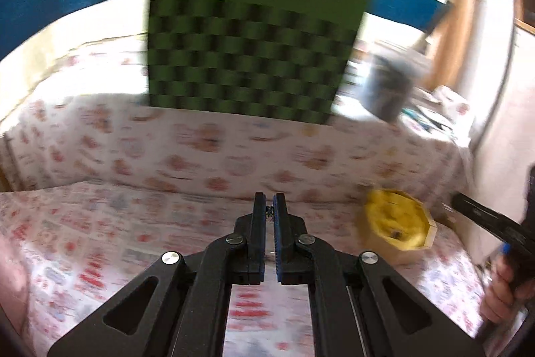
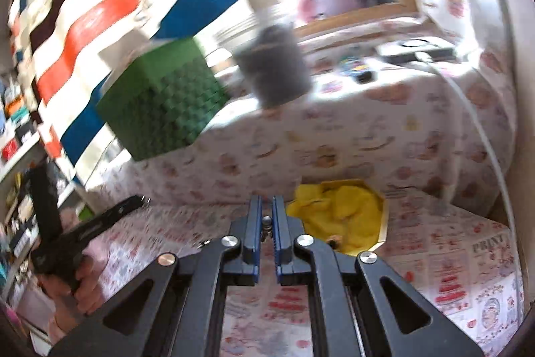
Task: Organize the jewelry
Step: 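Carry both tools' charms over the gold box and open both tools, then lower the left tool onto the chain with black pendant and close, then grasp a silver ring with the right tool while the left holds its small ring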
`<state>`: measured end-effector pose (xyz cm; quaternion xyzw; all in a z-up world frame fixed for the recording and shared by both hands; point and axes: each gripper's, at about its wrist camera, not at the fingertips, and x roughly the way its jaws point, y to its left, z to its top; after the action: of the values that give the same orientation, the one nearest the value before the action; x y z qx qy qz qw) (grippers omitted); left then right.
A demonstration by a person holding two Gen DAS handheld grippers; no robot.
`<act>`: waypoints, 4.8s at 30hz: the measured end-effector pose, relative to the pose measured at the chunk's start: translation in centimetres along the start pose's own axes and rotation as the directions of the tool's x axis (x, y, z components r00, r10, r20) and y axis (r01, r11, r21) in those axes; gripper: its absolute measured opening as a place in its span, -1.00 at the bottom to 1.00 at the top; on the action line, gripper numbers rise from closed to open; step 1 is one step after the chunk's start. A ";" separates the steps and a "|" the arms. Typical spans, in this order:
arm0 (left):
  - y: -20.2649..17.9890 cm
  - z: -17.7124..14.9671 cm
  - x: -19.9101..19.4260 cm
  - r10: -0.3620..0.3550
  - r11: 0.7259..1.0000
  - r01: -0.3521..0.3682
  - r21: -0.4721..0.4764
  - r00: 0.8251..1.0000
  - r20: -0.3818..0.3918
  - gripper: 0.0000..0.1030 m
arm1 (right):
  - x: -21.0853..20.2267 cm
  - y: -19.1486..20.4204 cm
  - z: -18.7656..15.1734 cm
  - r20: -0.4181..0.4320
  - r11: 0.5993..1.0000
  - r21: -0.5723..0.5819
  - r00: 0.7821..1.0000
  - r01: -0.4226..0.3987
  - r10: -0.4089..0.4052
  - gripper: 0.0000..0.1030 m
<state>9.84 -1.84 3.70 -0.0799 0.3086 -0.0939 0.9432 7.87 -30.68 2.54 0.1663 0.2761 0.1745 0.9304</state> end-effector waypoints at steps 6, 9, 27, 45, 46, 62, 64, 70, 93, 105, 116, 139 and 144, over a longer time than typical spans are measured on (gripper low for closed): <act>-6.9 -0.1 2.2 -0.101 0.991 0.108 0.080 0.991 -0.091 -0.94 | 1.6 -3.0 0.2 -0.028 0.997 0.036 0.997 0.073 -0.072 -0.89; -10.1 -0.4 3.9 -0.148 0.981 0.164 0.104 0.978 -0.143 -0.93 | 2.2 -4.1 0.1 -0.050 0.996 0.040 0.996 0.081 -0.079 -0.89; -14.5 -2.1 11.2 -0.161 0.977 0.191 0.092 0.951 -0.265 -0.89 | 3.9 -7.1 0.0 -0.061 0.990 0.131 0.998 0.043 -0.035 -0.87; -8.3 0.4 -2.0 -0.043 0.984 0.042 0.172 0.999 0.002 -0.01 | 0.2 -2.8 0.0 0.035 0.998 0.018 0.997 0.064 -0.064 -0.87; -7.8 0.5 -2.7 -0.020 0.986 0.014 0.163 0.999 0.032 0.07 | 0.0 -2.3 0.0 0.039 0.998 0.004 0.998 0.058 -0.058 -0.86; 1.0 -1.6 -0.2 0.082 0.995 -0.082 0.062 0.997 0.009 0.54 | 2.4 2.3 -3.3 -0.024 0.978 -0.180 0.993 0.109 -0.115 -0.51; 2.3 -2.1 1.4 0.052 0.998 -0.050 0.038 0.997 -0.054 0.54 | 3.0 2.4 -3.9 -0.041 0.974 -0.193 0.990 0.121 -0.131 -0.51; 4.7 -3.5 5.3 -0.043 0.996 0.026 -0.081 0.975 -0.216 -0.13 | 4.1 2.3 -4.6 -0.075 0.969 -0.206 0.985 0.137 -0.155 -0.51; 5.8 -2.0 4.8 0.277 0.958 -0.261 0.121 0.951 -0.139 0.95 | 4.0 0.6 -4.4 -0.114 0.979 -0.125 0.978 0.160 -0.175 -0.19; 8.2 1.3 7.8 0.128 0.983 -0.162 -0.082 0.940 -0.318 0.98 | 2.5 0.0 -3.7 -0.035 0.961 -0.108 0.965 0.256 -0.261 0.29; 8.0 2.3 10.3 0.141 0.989 -0.145 0.011 0.942 -0.306 -0.26 | 2.7 0.5 -3.7 -0.045 0.955 -0.128 0.960 0.267 -0.275 0.30; 4.3 2.6 17.0 0.233 0.972 -0.212 0.100 0.914 -0.331 -0.79 | 3.0 0.6 -3.7 -0.071 0.952 -0.139 0.956 0.274 -0.286 0.30; 3.4 1.0 14.7 0.240 0.969 -0.209 0.133 0.923 -0.299 -0.79 | 3.3 0.5 -3.7 -0.082 0.950 -0.139 0.953 0.278 -0.291 0.30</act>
<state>22.50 -1.79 -4.51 0.0187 0.4564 -0.0119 0.8895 8.20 -28.11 -1.68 0.0565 0.3327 0.0638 0.9392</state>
